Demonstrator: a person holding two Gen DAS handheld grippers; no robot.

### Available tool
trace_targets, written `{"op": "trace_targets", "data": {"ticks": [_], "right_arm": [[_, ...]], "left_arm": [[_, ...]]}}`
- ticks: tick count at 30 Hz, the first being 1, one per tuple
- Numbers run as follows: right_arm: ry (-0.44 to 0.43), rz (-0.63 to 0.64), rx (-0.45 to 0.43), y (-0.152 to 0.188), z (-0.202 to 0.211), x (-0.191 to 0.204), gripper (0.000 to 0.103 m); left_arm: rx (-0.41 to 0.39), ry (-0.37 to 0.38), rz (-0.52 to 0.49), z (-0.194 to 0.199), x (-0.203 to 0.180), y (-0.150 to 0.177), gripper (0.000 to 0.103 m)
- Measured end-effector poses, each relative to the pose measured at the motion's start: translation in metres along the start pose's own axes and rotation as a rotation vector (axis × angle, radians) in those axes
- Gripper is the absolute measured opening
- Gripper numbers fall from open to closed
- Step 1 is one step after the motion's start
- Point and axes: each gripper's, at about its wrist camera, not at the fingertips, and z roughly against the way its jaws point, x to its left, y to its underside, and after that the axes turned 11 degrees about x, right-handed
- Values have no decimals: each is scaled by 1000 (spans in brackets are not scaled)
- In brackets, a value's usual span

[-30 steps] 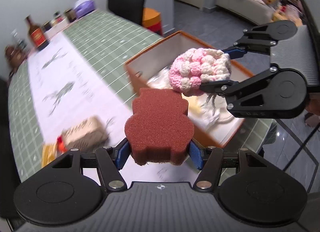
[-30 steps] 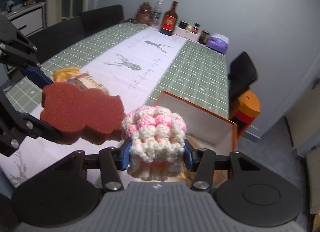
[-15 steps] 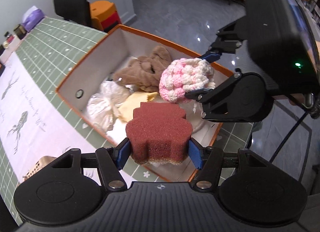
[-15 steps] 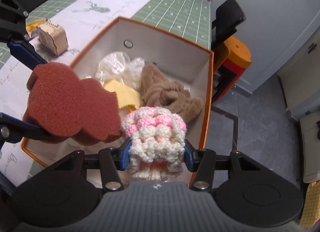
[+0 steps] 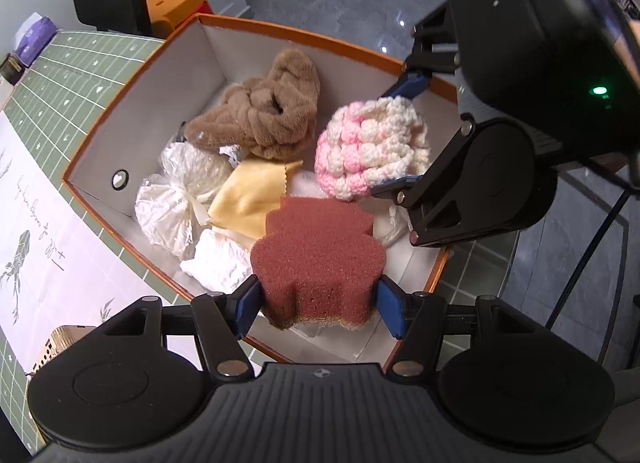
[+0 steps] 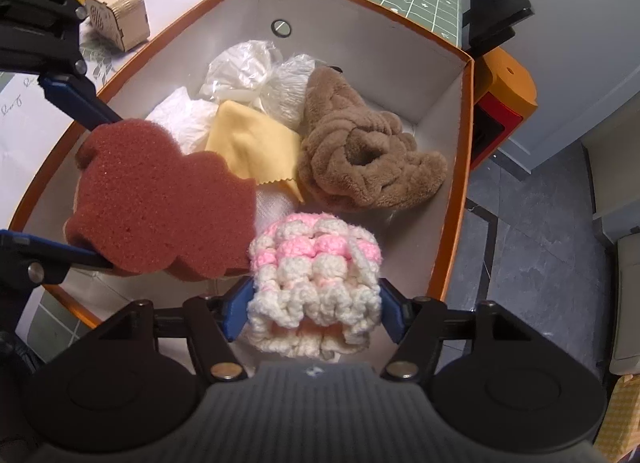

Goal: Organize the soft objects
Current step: 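Open both tools to drop the crocheted piece and sponge into the box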

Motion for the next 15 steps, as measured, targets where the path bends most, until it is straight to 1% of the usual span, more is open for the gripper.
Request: {"op": "trace_targets", "data": {"ticks": [4,6,7,9,11,12,13,14,15], "right_arm": [[25,26,-15,0,9,2,70],[30,25,-29,-1,16,2,70],[32,21,-41,-1,20,1,69],[17,11,-61,-1,27,1,65],[-11,-1,-78,-2,31,2,55],[-21,-3,-83,-2,32,3,52],[-28,2,-86,-3,32,7,44],[-31,10,-82,-4,32,11,39],[-41,18,-80,-5,31,16,38]], "left_arm": [[54,-1,-35,-8,-2,0,72],[57,5,-35,-9,-1,3,74],[45,12,-31,-6,1,4,74],[12,30,-17,3,5,7,79],[-13,68,-6,14,9,10,79],[-25,76,-1,19,10,12,79],[-40,79,1,24,12,13,79],[-54,74,3,28,12,15,78],[-64,65,5,32,13,17,75]]}}
